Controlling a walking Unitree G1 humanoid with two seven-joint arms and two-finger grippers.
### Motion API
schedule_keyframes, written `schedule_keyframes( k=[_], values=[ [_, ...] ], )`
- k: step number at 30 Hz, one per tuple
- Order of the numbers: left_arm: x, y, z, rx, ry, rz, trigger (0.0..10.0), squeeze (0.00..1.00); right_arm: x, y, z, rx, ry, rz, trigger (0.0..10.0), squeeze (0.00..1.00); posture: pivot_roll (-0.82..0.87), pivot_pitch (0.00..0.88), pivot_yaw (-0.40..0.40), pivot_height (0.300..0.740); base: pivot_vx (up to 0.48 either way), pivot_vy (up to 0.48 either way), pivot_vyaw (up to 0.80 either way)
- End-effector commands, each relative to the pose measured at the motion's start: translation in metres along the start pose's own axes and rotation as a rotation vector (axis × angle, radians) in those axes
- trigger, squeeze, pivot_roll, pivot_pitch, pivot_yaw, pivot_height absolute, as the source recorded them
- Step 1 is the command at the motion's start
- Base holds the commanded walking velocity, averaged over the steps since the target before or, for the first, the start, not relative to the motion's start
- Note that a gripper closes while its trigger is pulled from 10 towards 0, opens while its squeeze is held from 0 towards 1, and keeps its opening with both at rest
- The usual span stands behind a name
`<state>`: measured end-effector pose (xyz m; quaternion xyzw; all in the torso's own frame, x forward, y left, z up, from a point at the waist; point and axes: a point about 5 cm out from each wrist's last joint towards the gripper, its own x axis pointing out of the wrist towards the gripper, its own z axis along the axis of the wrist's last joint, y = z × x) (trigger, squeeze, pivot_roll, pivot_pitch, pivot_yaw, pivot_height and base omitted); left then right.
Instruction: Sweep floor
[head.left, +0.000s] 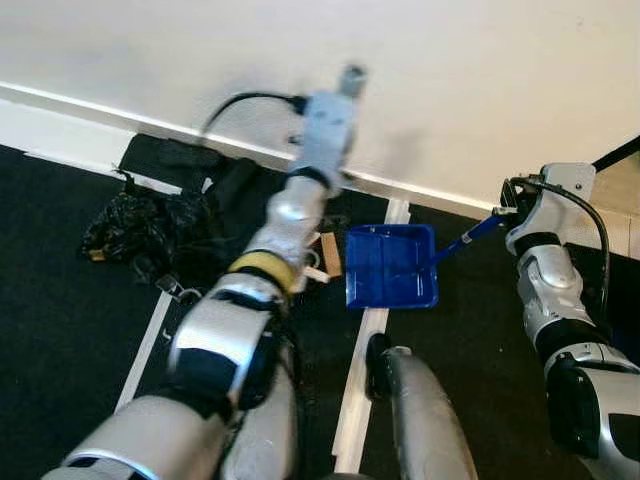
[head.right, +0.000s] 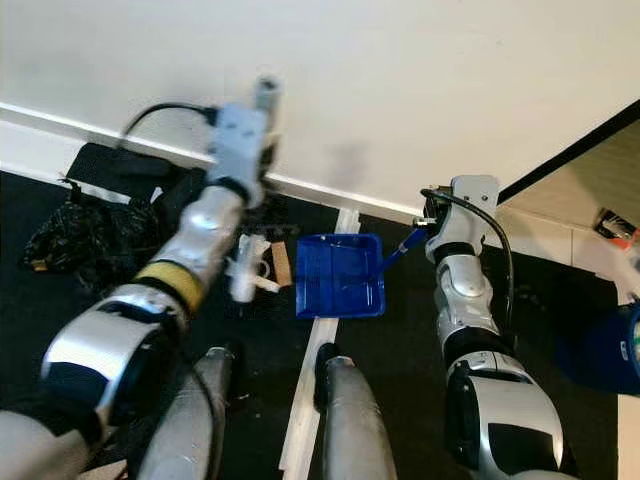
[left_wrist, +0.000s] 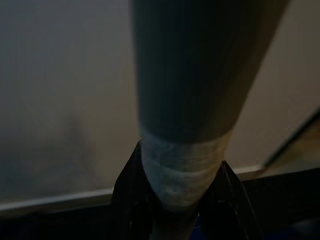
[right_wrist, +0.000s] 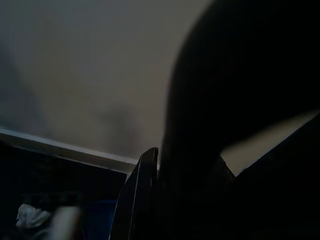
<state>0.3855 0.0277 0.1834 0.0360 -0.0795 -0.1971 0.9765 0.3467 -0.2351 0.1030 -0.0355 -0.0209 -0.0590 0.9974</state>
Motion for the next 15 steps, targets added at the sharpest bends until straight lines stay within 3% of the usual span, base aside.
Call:
schedule_keyframes(
  k=[1, 3, 4, 5, 8, 10, 12, 15],
  values=[
    [0.007, -0.027, 0.01, -0.087, -0.021, -0.042, 10.0, 0.0, -0.021, -0.016, -0.034, -0.026, 0.156, -0.055, 10.0, 0.0, 0.05, 0.39, -0.03, 0.74, 0.0, 0.0, 0.0],
    [0.009, -0.036, 0.017, -0.122, -0.034, -0.053, 10.0, 0.0, -0.021, -0.017, -0.035, -0.025, 0.159, -0.059, 10.0, 0.0, 0.05, 0.389, -0.03, 0.74, 0.0, 0.0, 0.0],
    [0.014, -0.05, 0.03, -0.176, -0.071, -0.072, 10.0, 0.0, -0.023, -0.017, -0.037, -0.019, 0.165, -0.069, 10.0, 0.0, 0.05, 0.391, -0.032, 0.74, 0.0, 0.0, 0.0],
    [0.015, -0.055, 0.036, -0.187, -0.09, -0.082, 10.0, 0.0, -0.023, -0.017, -0.037, -0.017, 0.167, -0.071, 10.0, 0.0, 0.05, 0.391, -0.031, 0.74, 0.0, 0.0, 0.0],
    [0.02, -0.055, 0.05, -0.207, -0.137, -0.098, 10.0, 0.0, -0.023, -0.016, -0.038, -0.014, 0.167, -0.071, 10.0, 0.0, 0.05, 0.396, -0.027, 0.74, 0.0, 0.0, 0.0],
    [0.021, -0.053, 0.054, -0.191, -0.153, -0.111, 10.0, 0.0, -0.024, -0.016, -0.038, -0.012, 0.167, -0.07, 10.0, 0.0, 0.06, 0.397, -0.026, 0.74, 0.0, 0.0, 0.0],
    [0.021, -0.043, 0.062, -0.078, -0.189, -0.198, 10.0, 0.0, -0.024, -0.016, -0.038, -0.008, 0.167, -0.067, 10.0, 0.0, 0.07, 0.386, -0.025, 0.74, 0.0, 0.0, 0.0],
    [0.02, -0.037, 0.062, -0.033, -0.185, -0.225, 10.0, 0.0, -0.024, -0.016, -0.038, -0.007, 0.168, -0.066, 10.0, 0.0, 0.08, 0.385, -0.027, 0.74, 0.0, 0.0, 0.0]
  ],
)
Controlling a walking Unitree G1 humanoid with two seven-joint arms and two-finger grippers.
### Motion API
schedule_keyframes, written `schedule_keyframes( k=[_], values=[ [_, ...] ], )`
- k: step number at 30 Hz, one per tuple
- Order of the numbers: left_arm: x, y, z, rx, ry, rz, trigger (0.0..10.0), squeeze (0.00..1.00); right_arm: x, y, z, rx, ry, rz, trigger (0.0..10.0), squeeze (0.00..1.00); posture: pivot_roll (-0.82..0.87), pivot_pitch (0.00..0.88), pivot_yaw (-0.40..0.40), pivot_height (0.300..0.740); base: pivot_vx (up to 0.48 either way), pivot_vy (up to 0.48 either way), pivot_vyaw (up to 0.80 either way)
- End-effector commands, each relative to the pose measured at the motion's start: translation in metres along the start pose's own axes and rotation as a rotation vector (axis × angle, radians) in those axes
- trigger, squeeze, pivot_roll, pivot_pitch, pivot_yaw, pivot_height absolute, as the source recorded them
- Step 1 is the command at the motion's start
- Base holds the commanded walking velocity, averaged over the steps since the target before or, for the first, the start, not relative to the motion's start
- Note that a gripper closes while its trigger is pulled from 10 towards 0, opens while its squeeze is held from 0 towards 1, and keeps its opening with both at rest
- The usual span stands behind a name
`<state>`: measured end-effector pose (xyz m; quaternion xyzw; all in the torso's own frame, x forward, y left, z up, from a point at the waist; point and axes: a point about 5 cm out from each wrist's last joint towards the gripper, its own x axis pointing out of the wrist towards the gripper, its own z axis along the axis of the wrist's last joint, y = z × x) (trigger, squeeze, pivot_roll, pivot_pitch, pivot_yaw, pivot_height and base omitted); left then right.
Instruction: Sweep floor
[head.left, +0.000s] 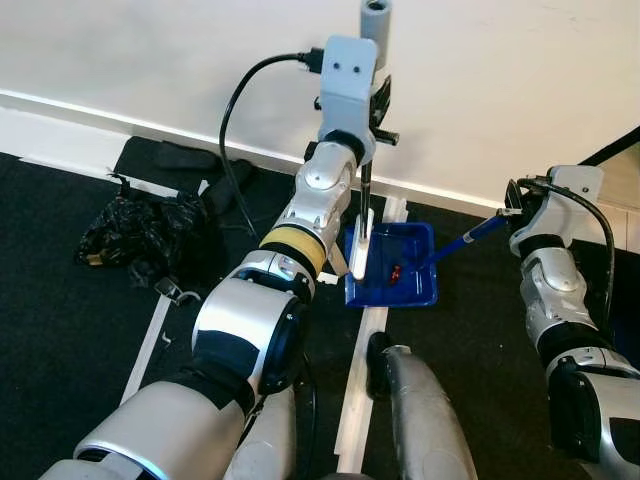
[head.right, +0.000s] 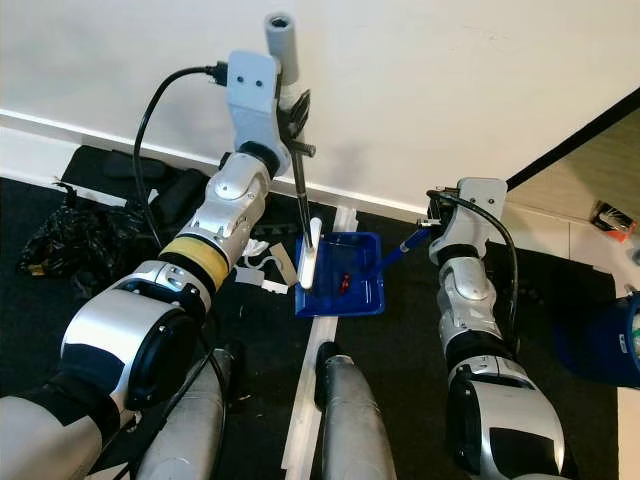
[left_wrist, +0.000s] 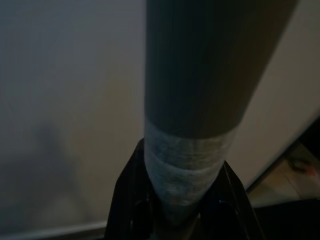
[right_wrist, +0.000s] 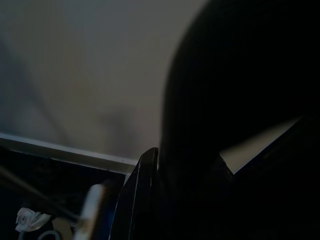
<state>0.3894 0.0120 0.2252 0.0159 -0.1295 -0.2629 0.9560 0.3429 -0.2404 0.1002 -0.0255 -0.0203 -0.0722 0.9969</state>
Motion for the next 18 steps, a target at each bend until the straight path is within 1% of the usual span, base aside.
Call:
schedule_keyframes(
  k=[1, 2, 3, 4, 6, 8, 9, 10, 11, 12, 13, 14, 15, 16, 17, 18],
  values=[
    [0.006, -0.008, 0.021, 0.049, -0.067, -0.104, 10.0, 0.0, -0.021, -0.011, -0.036, -0.026, 0.168, -0.039, 10.0, 0.0, 0.09, 0.389, -0.029, 0.74, 0.0, 0.0, 0.0],
    [0.006, -0.008, 0.021, 0.049, -0.067, -0.104, 10.0, 0.0, -0.021, -0.011, -0.036, -0.026, 0.168, -0.039, 10.0, 0.0, 0.09, 0.389, -0.029, 0.74, 0.0, 0.0, 0.0],
    [0.004, 0.001, 0.022, 0.056, -0.073, -0.097, 10.0, 0.0, -0.021, -0.011, -0.036, -0.024, 0.17, -0.038, 10.0, 0.0, 0.09, 0.389, -0.029, 0.74, 0.0, 0.0, 0.0],
    [0.004, 0.001, 0.022, 0.056, -0.073, -0.097, 10.0, 0.0, -0.021, -0.011, -0.036, -0.024, 0.17, -0.038, 10.0, 0.0, 0.09, 0.389, -0.029, 0.74, 0.0, 0.0, 0.0],
    [-0.005, 0.031, 0.03, 0.109, -0.108, -0.044, 10.0, 0.0, -0.022, -0.01, -0.037, -0.02, 0.176, -0.035, 10.0, 0.0, 0.09, 0.391, -0.032, 0.74, 0.0, 0.0, 0.0],
    [-0.005, 0.031, 0.03, 0.109, -0.108, -0.044, 10.0, 0.0, -0.022, -0.01, -0.037, -0.02, 0.176, -0.035, 10.0, 0.0, 0.09, 0.391, -0.032, 0.74, 0.0, 0.0, 0.0],
    [-0.011, 0.047, 0.032, 0.152, -0.118, -0.014, 10.0, 0.0, -0.022, -0.009, -0.038, -0.017, 0.179, -0.032, 10.0, 0.0, 0.09, 0.395, -0.033, 0.74, 0.0, 0.0, 0.0],
    [-0.011, 0.047, 0.032, 0.152, -0.118, -0.014, 10.0, 0.0, -0.022, -0.009, -0.038, -0.017, 0.179, -0.032, 10.0, 0.0, 0.09, 0.395, -0.033, 0.74, 0.0, 0.0, 0.0],
    [-0.02, 0.064, 0.029, 0.212, -0.098, 0.001, 10.0, 0.0, -0.023, -0.007, -0.04, -0.014, 0.183, -0.029, 10.0, 0.0, 0.08, 0.397, -0.035, 0.74, 0.0, 0.0, 0.0],
    [-0.026, 0.074, 0.024, 0.263, -0.074, 0.002, 10.0, 0.0, -0.024, -0.006, -0.041, -0.012, 0.185, -0.026, 10.0, 0.0, 0.08, 0.397, -0.035, 0.74, 0.0, 0.0, 0.0],
    [-0.033, 0.081, 0.017, 0.31, -0.042, -0.01, 10.0, 0.0, -0.024, -0.005, -0.041, -0.011, 0.186, -0.023, 10.0, 0.0, 0.08, 0.398, -0.034, 0.74, 0.0, 0.0, 0.0],
    [-0.033, 0.081, 0.017, 0.31, -0.042, -0.01, 10.0, 0.0, -0.024, -0.005, -0.041, -0.011, 0.186, -0.023, 10.0, 0.0, 0.08, 0.398, -0.034, 0.74, 0.0, 0.0, 0.0],
    [-0.042, 0.087, 0.007, 0.376, 0.006, -0.035, 10.0, 0.0, -0.024, -0.004, -0.042, -0.01, 0.187, -0.022, 10.0, 0.0, 0.07, 0.397, -0.034, 0.74, 0.0, 0.0, 0.0],
    [-0.05, 0.091, -0.002, 0.424, 0.042, -0.055, 10.0, 0.0, -0.025, -0.005, -0.042, -0.01, 0.187, -0.021, 10.0, 0.0, 0.07, 0.398, -0.035, 0.74, 0.0, 0.0, 0.0],
    [-0.057, 0.095, -0.01, 0.458, 0.076, -0.07, 10.0, 0.0, -0.025, -0.005, -0.043, -0.01, 0.187, -0.021, 10.0, 0.0, 0.07, 0.398, -0.035, 0.74, 0.0, 0.0, 0.0],
    [-0.057, 0.095, -0.01, 0.458, 0.076, -0.07, 10.0, 0.0, -0.025, -0.005, -0.043, -0.01, 0.187, -0.021, 10.0, 0.0, 0.07, 0.398, -0.035, 0.74, 0.0, 0.0, 0.0]
  ],
)
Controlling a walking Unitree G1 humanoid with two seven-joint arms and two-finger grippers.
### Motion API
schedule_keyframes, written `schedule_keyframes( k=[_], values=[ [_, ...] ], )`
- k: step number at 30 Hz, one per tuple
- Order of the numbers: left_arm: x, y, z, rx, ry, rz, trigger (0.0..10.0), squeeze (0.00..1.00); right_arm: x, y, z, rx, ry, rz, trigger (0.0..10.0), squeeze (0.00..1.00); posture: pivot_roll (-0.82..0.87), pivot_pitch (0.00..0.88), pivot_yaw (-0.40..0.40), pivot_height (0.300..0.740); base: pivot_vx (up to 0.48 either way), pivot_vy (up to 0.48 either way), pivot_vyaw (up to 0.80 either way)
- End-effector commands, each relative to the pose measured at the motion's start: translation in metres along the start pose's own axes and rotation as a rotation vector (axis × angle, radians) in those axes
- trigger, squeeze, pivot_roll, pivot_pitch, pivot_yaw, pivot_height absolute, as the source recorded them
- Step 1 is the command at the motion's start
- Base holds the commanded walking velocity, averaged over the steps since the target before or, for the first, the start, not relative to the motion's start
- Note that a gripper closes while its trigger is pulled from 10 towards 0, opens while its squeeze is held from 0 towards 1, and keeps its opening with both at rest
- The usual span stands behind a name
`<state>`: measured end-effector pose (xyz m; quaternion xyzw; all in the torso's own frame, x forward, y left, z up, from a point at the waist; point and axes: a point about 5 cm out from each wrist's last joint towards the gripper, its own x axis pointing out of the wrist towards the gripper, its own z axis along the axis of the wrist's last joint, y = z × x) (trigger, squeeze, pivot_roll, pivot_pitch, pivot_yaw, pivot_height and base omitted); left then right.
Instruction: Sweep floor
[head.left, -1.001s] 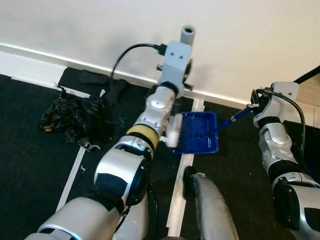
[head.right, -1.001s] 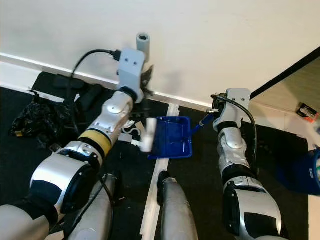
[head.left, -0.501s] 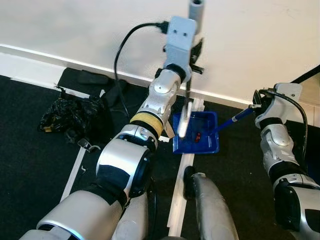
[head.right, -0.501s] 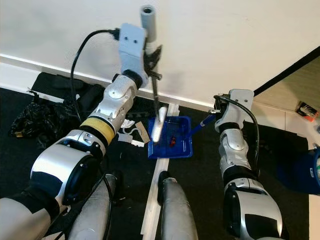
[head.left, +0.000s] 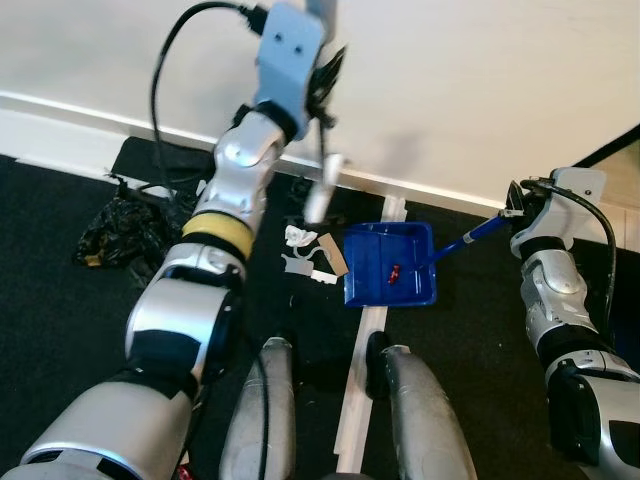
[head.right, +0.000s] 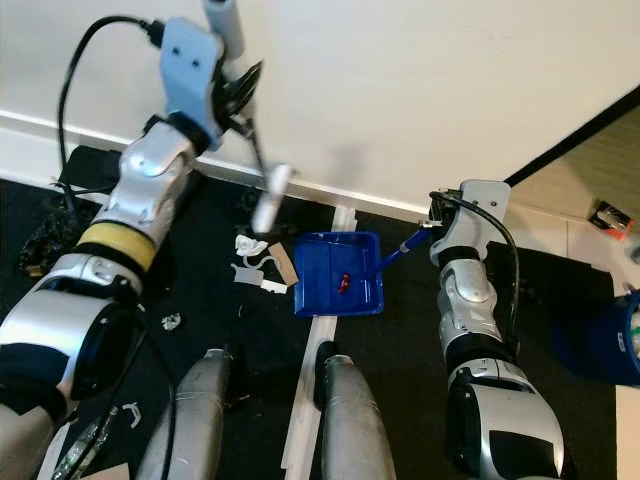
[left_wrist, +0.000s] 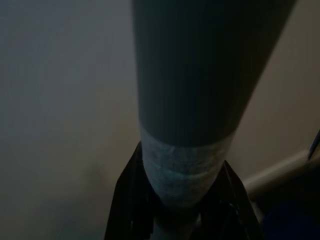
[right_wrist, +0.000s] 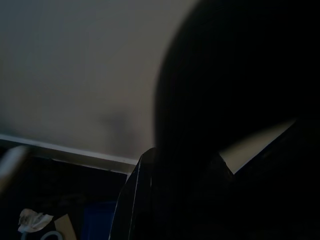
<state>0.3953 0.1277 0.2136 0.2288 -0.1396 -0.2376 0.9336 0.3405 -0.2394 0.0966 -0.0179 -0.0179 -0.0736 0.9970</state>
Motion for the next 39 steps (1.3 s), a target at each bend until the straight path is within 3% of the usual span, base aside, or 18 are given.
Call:
schedule_keyframes(
  k=[1, 8, 16, 20, 24, 26, 27, 31, 39],
  values=[
    [-0.005, -0.009, -0.008, 0.054, 0.001, -0.058, 10.0, 0.0, -0.023, -0.007, -0.039, -0.027, 0.182, -0.019, 10.0, 0.0, 0.07, 0.403, -0.041, 0.74, 0.0, 0.0, 0.0],
    [-0.017, -0.031, -0.027, 0.062, 0.033, -0.127, 10.0, 0.0, -0.023, -0.011, -0.039, -0.039, 0.179, -0.019, 10.0, 0.0, 0.04, 0.426, -0.045, 0.74, 0.0, 0.0, 0.0],
    [-0.018, -0.045, -0.033, 0.045, 0.002, -0.064, 10.0, 0.0, -0.027, -0.015, -0.036, -0.065, 0.133, -0.013, 10.0, 0.0, -0.03, 0.464, -0.035, 0.74, 0.0, 0.0, 0.0],
    [-0.015, -0.051, -0.032, -0.001, -0.012, -0.034, 10.0, 0.0, -0.029, -0.016, -0.034, -0.064, 0.105, -0.011, 10.0, 0.0, -0.05, 0.481, -0.033, 0.74, 0.0, 0.0, 0.0],
    [-0.012, -0.069, -0.032, -0.118, -0.015, 0.014, 10.0, 0.0, -0.035, -0.015, -0.037, -0.062, 0.09, -0.008, 10.0, 0.0, -0.07, 0.486, -0.029, 0.74, 0.0, 0.0, 0.0],
    [-0.01, -0.079, -0.034, -0.132, 0.005, -0.011, 10.0, 0.0, -0.037, -0.014, -0.039, -0.059, 0.097, -0.006, 10.0, 0.0, -0.07, 0.487, -0.027, 0.74, 0.0, 0.0, 0.0],
    [-0.011, -0.088, -0.035, -0.123, 0.013, -0.053, 10.0, 0.0, -0.038, -0.013, -0.041, -0.055, 0.103, -0.006, 10.0, 0.0, -0.06, 0.489, -0.022, 0.74, 0.0, 0.0, 0.0],
    [-0.014, -0.098, -0.039, -0.078, 0.032, -0.096, 10.0, 0.0, -0.039, -0.011, -0.041, -0.052, 0.104, -0.006, 10.0, 0.0, -0.07, 0.487, -0.018, 0.74, 0.0, 0.0, 0.0],
    [-0.017, -0.098, -0.044, -0.008, 0.05, -0.085, 10.0, 0.0, -0.04, -0.011, -0.04, -0.051, 0.101, -0.006, 10.0, 0.0, -0.06, 0.487, -0.017, 0.74, 0.0, 0.0, 0.0]
  ],
)
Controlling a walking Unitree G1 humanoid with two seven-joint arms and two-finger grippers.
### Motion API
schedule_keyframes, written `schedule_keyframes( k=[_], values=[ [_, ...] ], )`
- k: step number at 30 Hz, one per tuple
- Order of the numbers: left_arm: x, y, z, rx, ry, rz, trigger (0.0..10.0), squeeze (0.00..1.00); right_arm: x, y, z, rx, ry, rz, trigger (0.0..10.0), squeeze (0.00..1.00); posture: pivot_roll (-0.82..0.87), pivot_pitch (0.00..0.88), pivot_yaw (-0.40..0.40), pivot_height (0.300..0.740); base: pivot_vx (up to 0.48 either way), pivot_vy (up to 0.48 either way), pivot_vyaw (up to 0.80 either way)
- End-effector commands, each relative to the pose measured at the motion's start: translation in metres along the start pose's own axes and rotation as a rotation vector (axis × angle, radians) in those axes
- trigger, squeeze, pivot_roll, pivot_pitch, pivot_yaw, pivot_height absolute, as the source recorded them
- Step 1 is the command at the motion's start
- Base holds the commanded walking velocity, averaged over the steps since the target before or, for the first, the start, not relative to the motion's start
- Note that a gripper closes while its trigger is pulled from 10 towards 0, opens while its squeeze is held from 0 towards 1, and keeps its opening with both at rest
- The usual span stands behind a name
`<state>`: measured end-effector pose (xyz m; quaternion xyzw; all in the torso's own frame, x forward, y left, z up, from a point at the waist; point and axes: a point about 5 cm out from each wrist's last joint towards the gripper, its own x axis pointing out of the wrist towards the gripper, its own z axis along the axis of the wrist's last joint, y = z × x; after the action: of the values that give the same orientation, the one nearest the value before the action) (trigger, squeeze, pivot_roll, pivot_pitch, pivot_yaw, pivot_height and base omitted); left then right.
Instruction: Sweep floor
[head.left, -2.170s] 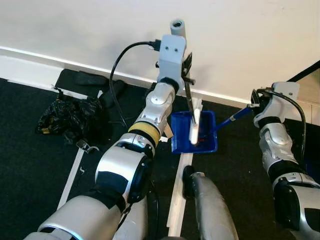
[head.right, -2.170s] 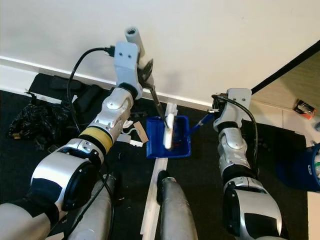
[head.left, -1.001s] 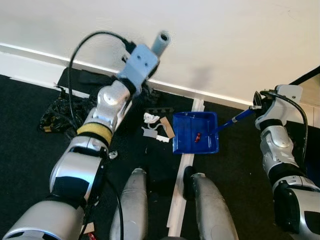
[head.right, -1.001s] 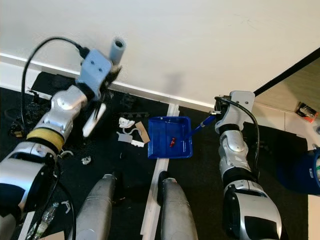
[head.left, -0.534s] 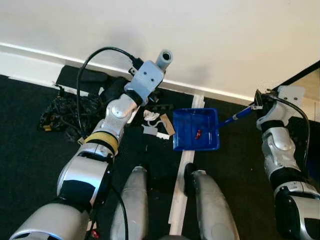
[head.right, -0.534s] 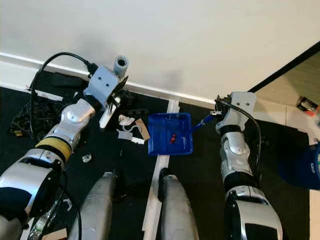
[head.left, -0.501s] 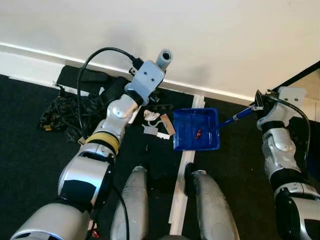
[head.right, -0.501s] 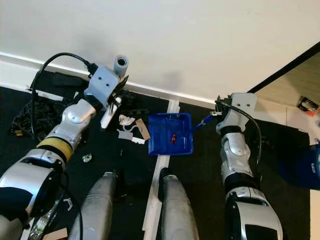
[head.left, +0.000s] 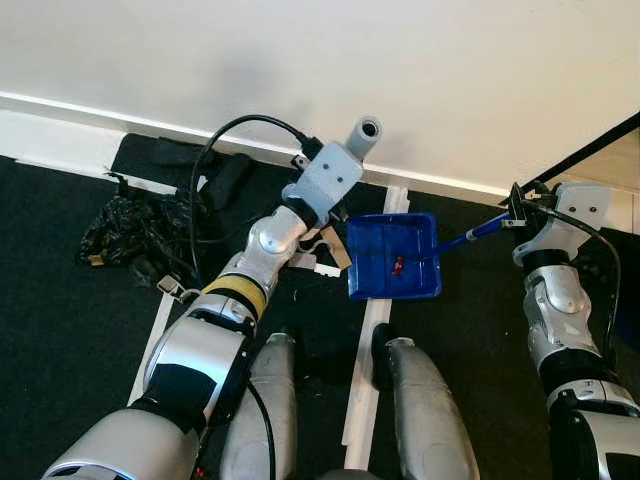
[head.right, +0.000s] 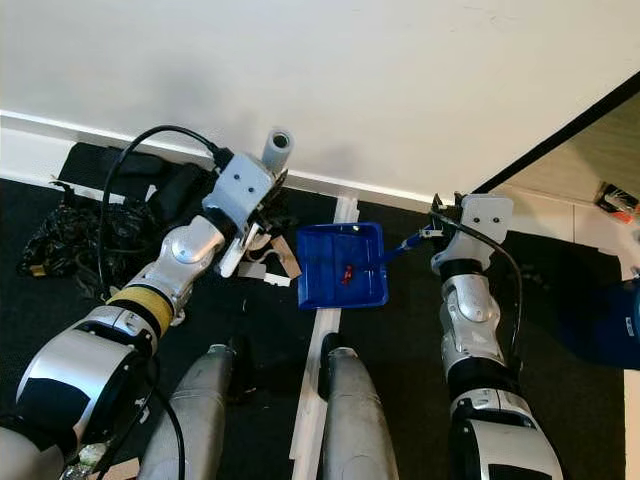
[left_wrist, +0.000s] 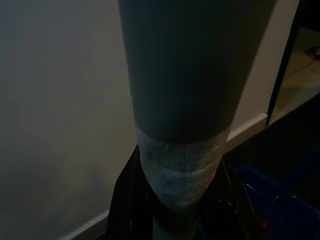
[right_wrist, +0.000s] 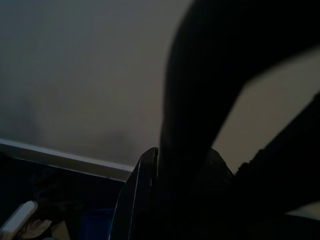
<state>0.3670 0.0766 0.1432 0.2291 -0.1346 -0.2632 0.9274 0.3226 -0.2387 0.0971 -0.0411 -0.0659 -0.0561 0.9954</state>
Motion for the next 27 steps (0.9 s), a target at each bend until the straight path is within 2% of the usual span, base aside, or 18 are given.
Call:
schedule_keyframes(
  k=[1, 4, 5, 7, 8, 9, 11, 14, 15, 16, 19, 21, 22, 23, 24, 27],
  values=[
    [-0.008, -0.012, -0.014, -0.002, 0.057, -0.03, 10.0, 0.0, -0.027, -0.007, -0.039, -0.011, 0.202, -0.036, 10.0, 0.0, -0.06, 0.487, -0.017, 0.74, 0.0, 0.0, 0.0],
    [-0.008, -0.012, -0.015, -0.004, 0.069, -0.033, 10.0, 0.0, -0.027, -0.007, -0.04, -0.009, 0.206, -0.036, 10.0, 0.0, -0.06, 0.487, -0.017, 0.74, 0.0, 0.0, 0.0],
    [-0.007, -0.02, -0.017, -0.029, 0.098, -0.046, 10.0, 0.0, -0.028, -0.007, -0.041, 0.003, 0.216, -0.04, 10.0, 0.0, -0.06, 0.483, -0.016, 0.74, 0.0, 0.0, 0.0],
    [-0.006, -0.022, -0.017, -0.038, 0.107, -0.05, 10.0, 0.0, -0.028, -0.007, -0.042, 0.008, 0.22, -0.042, 10.0, 0.0, -0.05, 0.48, -0.015, 0.74, 0.0, 0.0, 0.0],
    [-0.003, -0.029, -0.017, -0.117, 0.139, -0.029, 10.0, 0.0, -0.029, -0.007, -0.044, 0.021, 0.237, -0.045, 10.0, 0.0, -0.06, 0.479, -0.017, 0.74, 0.0, 0.0, 0.0],
    [-0.003, -0.029, -0.017, -0.117, 0.139, -0.029, 10.0, 0.0, -0.029, -0.007, -0.044, 0.021, 0.237, -0.045, 10.0, 0.0, -0.06, 0.479, -0.017, 0.74, 0.0, 0.0, 0.0],
    [0.004, -0.038, -0.012, -0.176, 0.138, -0.027, 10.0, 0.0, -0.03, -0.006, -0.046, 0.025, 0.258, -0.048, 10.0, 0.0, -0.06, 0.479, -0.017, 0.74, 0.0, 0.0, 0.0],
    [0.019, -0.056, 0.008, -0.27, 0.099, -0.036, 10.0, 0.0, -0.032, -0.007, -0.048, 0.036, 0.273, -0.064, 10.0, 0.0, -0.06, 0.477, -0.016, 0.74, 0.0, 0.0, 0.0],
    [0.019, -0.056, 0.008, -0.27, 0.099, -0.036, 10.0, 0.0, -0.032, -0.007, -0.048, 0.036, 0.273, -0.064, 10.0, 0.0, -0.06, 0.477, -0.016, 0.74, 0.0, 0.0, 0.0],
    [0.029, -0.065, 0.022, -0.321, 0.067, -0.043, 10.0, 0.0, -0.032, -0.008, -0.049, 0.04, 0.273, -0.071, 10.0, 0.0, -0.05, 0.475, -0.015, 0.74, 0.0, 0.0, 0.0],
    [0.043, -0.074, 0.046, -0.381, 0.004, -0.043, 10.0, 0.0, -0.034, -0.009, -0.05, 0.041, 0.275, -0.074, 10.0, 0.0, -0.05, 0.474, -0.013, 0.74, 0.0, 0.0, 0.0],
    [0.054, -0.077, 0.069, -0.44, -0.053, -0.034, 10.0, 0.0, -0.036, -0.009, -0.051, 0.041, 0.277, -0.077, 10.0, 0.0, -0.05, 0.473, -0.011, 0.74, 0.0, 0.0, 0.0],
    [0.054, -0.077, 0.069, -0.44, -0.053, -0.034, 10.0, 0.0, -0.036, -0.009, -0.051, 0.041, 0.277, -0.077, 10.0, 0.0, -0.05, 0.473, -0.011, 0.74, 0.0, 0.0, 0.0],
    [0.063, -0.078, 0.088, -0.499, -0.098, -0.023, 10.0, 0.0, -0.037, -0.01, -0.052, 0.041, 0.279, -0.081, 10.0, 0.0, -0.05, 0.473, -0.011, 0.74, 0.0, 0.0, 0.0],
    [0.067, -0.077, 0.096, -0.522, -0.117, -0.016, 10.0, 0.0, -0.038, -0.011, -0.052, 0.041, 0.279, -0.082, 10.0, 0.0, -0.05, 0.473, -0.011, 0.74, 0.0, 0.0, 0.0],
    [0.071, -0.075, 0.107, -0.559, -0.143, -0.002, 10.0, 0.0, -0.039, -0.011, -0.052, 0.042, 0.282, -0.083, 10.0, 0.0, -0.05, 0.469, -0.007, 0.74, 0.0, 0.0, 0.0]
  ],
)
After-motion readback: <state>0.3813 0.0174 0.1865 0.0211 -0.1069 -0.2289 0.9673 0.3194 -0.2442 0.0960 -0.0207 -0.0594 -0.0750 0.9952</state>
